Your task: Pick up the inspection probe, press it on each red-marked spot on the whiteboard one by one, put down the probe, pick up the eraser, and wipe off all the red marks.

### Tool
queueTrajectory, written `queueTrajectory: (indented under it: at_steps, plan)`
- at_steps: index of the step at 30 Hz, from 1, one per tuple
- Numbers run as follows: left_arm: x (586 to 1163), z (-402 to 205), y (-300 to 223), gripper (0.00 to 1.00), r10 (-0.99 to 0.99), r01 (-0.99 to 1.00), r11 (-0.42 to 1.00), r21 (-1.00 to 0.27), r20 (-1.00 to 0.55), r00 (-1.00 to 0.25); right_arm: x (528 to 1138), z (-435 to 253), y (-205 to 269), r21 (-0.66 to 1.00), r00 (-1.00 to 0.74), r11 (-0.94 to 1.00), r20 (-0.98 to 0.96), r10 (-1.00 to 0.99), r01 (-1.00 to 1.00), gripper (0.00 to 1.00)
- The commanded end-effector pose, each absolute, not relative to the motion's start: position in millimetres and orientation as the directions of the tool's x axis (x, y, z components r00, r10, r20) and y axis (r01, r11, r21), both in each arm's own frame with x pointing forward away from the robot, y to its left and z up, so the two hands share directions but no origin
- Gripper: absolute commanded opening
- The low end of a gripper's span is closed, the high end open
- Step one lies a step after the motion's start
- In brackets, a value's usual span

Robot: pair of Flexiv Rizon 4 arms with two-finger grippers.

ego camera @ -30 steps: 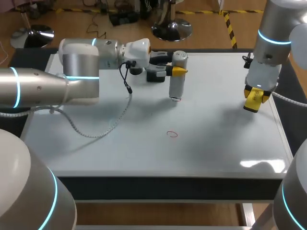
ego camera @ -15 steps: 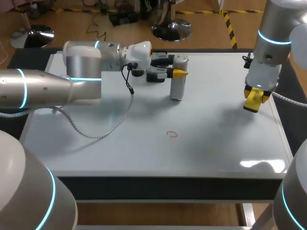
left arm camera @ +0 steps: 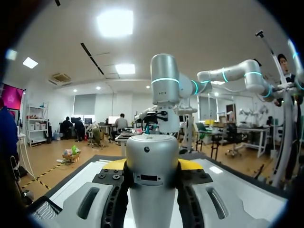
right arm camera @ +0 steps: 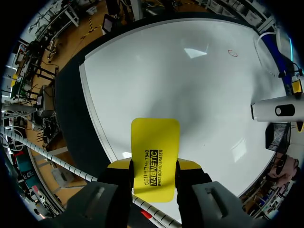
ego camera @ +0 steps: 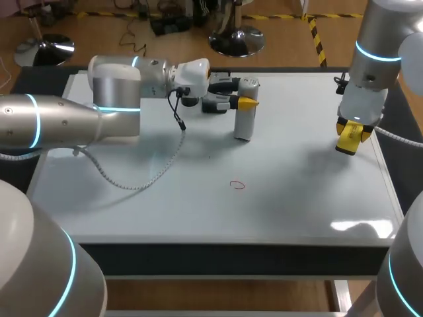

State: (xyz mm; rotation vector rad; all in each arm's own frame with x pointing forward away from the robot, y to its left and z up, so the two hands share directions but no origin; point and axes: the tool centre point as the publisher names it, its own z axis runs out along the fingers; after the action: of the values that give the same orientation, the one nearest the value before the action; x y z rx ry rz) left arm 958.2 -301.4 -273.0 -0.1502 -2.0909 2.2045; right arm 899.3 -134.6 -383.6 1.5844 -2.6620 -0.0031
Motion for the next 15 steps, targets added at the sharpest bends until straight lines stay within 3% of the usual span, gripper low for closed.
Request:
queueTrajectory:
  at_steps: [1,15]
  plan:
    - [957.2,-272.8,-300.7,0.0,0.14,0.0,-0.03,-1.0,-0.005,-0.99,899.8,-383.2,-135.0,0.023,-0.474,0.475,0.039,-0.88,-0.88,0.0]
    - [954.7,-271.7,-304.1,0.0,0.148,0.007,-0.013,-1.0,-0.009,-0.989,899.8,-383.2,-135.0,0.023,-0.474,0.475,0.039,-0.88,-0.88,0.0]
